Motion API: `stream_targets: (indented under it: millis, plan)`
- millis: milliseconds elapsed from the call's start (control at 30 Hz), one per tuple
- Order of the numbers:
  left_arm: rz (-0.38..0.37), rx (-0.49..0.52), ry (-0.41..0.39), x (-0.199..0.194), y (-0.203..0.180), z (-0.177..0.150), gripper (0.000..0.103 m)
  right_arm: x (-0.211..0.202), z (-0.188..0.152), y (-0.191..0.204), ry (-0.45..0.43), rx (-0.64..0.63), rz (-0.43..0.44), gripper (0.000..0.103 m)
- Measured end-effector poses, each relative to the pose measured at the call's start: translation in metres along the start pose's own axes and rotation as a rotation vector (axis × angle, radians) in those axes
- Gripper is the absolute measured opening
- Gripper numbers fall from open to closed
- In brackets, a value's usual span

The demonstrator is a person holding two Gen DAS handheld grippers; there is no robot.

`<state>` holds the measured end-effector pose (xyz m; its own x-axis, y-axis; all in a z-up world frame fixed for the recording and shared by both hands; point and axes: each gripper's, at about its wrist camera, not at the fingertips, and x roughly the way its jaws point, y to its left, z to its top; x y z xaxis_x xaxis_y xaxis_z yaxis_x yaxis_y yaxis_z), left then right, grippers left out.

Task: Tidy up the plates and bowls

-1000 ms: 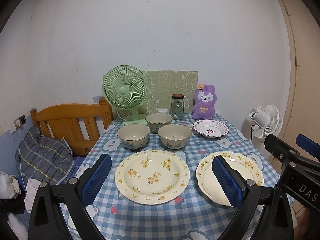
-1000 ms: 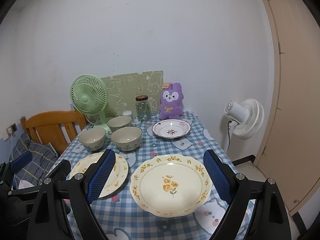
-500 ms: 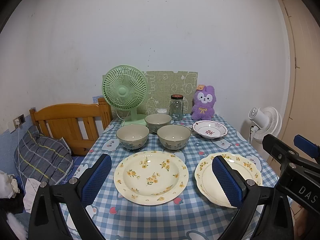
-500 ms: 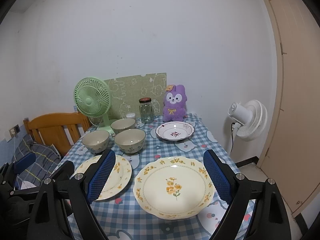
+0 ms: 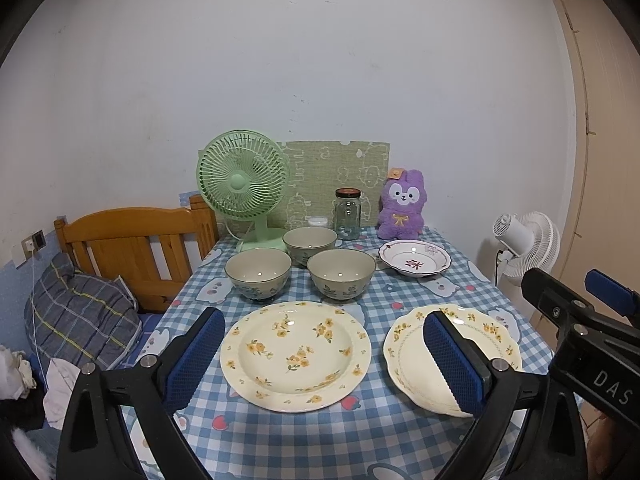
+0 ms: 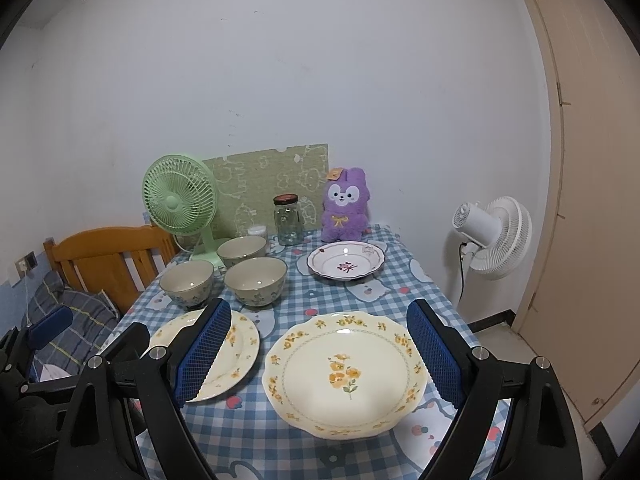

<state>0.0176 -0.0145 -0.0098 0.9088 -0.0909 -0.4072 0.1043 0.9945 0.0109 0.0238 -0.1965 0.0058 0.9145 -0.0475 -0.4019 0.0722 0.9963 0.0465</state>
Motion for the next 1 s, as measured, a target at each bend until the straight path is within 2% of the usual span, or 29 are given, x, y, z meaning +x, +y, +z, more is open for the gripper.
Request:
stream_targets:
  millis: [533, 867, 1000]
  plan:
    - [-0.044, 0.035, 0.040, 0.026, -0.029, -0.009, 0.091, 0.022, -0.009, -0.017, 0.036, -0.010, -0.048, 0.090]
    - [-0.061, 0.040, 0.112, 0.058, -0.054, -0.023, 0.088, 0.048, -0.024, -0.038, 0.082, -0.014, -0.073, 0.089]
    - [-0.071, 0.034, 0.157, 0.074, -0.066, -0.031, 0.082, 0.062, -0.033, -0.050, 0.116, -0.007, -0.082, 0.088]
